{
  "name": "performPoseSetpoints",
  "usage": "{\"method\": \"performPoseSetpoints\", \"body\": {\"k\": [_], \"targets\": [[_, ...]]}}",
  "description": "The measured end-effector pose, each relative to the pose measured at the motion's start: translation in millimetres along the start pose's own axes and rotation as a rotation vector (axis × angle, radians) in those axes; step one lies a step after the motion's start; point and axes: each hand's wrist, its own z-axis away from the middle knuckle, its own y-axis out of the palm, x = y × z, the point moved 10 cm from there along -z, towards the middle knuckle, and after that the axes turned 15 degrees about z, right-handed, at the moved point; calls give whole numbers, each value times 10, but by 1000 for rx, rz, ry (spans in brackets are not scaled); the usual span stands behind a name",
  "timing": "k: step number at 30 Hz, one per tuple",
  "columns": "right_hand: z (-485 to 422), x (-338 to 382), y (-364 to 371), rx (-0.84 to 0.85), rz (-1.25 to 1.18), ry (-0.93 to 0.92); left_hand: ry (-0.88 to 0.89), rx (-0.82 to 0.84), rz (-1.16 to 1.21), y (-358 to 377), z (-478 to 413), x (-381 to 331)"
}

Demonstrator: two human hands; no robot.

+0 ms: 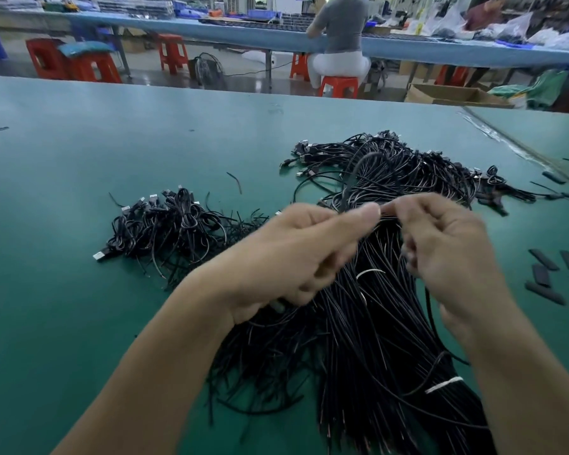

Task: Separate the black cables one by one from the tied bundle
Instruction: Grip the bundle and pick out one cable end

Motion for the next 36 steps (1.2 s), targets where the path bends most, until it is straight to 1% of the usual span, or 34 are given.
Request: {"method": "performPoseSetpoints", "body": {"k": [1,2,4,6,8,9,11,13,14,16,18,21,23,25,27,30,33,36], "targets": [[4,-3,97,56,53,-24,-47,97,52,124,18,49],[15,-3,185,111,130,-55,-59,150,137,203,22,59],[64,3,385,251,267,-120,-27,152,361,206,-12,20],[177,19,612,450,328,-167,54,113,587,98,-61,-61],[319,38,784,626,387,-205,154,16,763,-94,-107,-115],[384,62,834,686,406,-225,191,-76,799,-221,-123,-92],[455,135,879,748,412,-258,219,-274,769,-440,-133,19],[461,205,847,743,396,-286,201,-392,695,-545,-131,129],[454,237,813,731,388,-306,188,-404,662,-550,-135,158],[423,276,739,699,377,-327,161,-378,569,-519,-141,176],[375,327,648,633,356,-357,109,-359,388,-479,-126,190],[271,405,487,458,313,-380,-23,-249,96,-300,-107,247],[217,449,372,337,250,-387,-107,-144,23,-148,-88,288],[185,494,256,214,179,-396,-149,-105,-29,-110,-54,283],[167,509,185,128,117,-383,-180,-57,27,-90,-41,286],[157,476,206,122,24,-339,-182,96,299,47,-33,232],[167,400,349,232,-4,-272,-95,187,580,114,-50,95],[249,411,557,354,104,-301,57,173,792,48,-64,-68]]}}
